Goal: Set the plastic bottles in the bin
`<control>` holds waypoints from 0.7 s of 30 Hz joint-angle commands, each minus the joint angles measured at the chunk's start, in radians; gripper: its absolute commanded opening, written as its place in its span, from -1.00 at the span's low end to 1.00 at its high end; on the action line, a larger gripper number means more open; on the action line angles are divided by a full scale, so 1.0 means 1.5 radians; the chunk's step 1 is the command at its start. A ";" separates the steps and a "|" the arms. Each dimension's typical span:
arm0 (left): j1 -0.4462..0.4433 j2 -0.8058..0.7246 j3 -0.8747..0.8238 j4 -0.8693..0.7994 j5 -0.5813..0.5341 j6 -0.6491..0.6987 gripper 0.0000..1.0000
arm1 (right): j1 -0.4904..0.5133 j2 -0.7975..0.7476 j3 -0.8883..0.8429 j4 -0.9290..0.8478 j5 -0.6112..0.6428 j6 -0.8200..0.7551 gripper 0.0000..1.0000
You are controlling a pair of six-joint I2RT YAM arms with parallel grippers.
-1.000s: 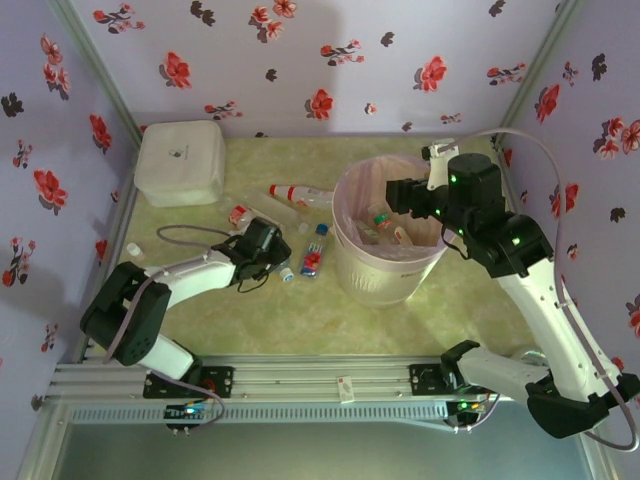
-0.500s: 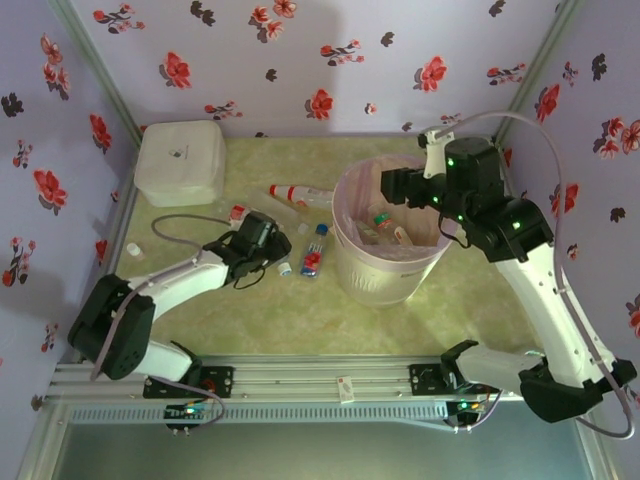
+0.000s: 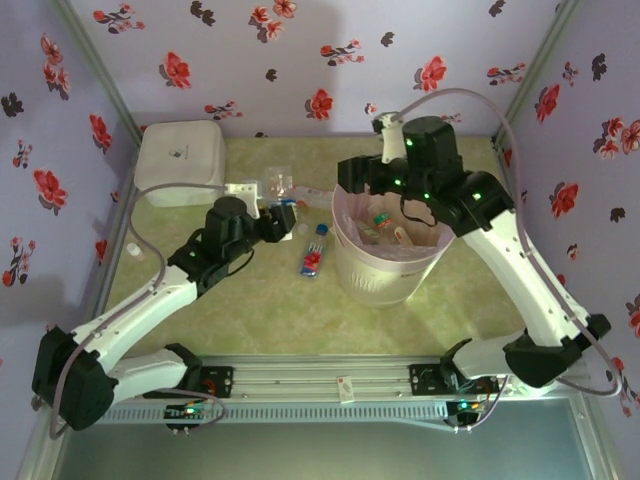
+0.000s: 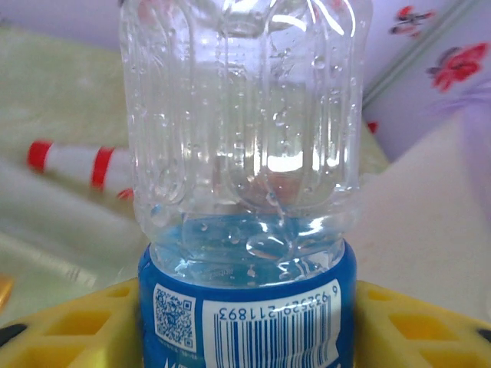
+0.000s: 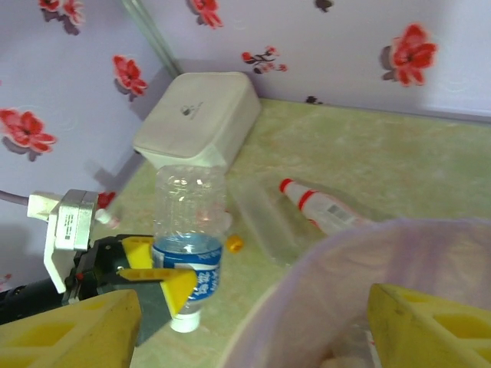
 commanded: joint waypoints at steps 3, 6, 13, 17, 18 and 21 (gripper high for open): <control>-0.011 -0.015 0.046 0.067 0.081 0.097 -0.34 | 0.026 0.060 0.058 0.047 -0.059 0.031 0.62; -0.016 -0.012 0.058 0.098 0.123 0.104 -0.34 | 0.035 0.095 0.085 0.031 -0.055 0.028 0.62; -0.026 0.007 0.076 0.161 0.193 0.087 -0.33 | 0.038 0.141 0.086 0.065 -0.081 0.044 0.65; -0.030 0.009 0.072 0.169 0.198 0.088 -0.34 | 0.038 0.157 0.089 0.080 -0.088 0.046 0.59; -0.031 0.010 0.069 0.172 0.199 0.087 -0.34 | 0.038 0.162 0.090 0.085 -0.091 0.048 0.55; -0.031 0.012 0.066 0.174 0.199 0.084 -0.34 | 0.037 0.172 0.097 0.083 -0.101 0.049 0.36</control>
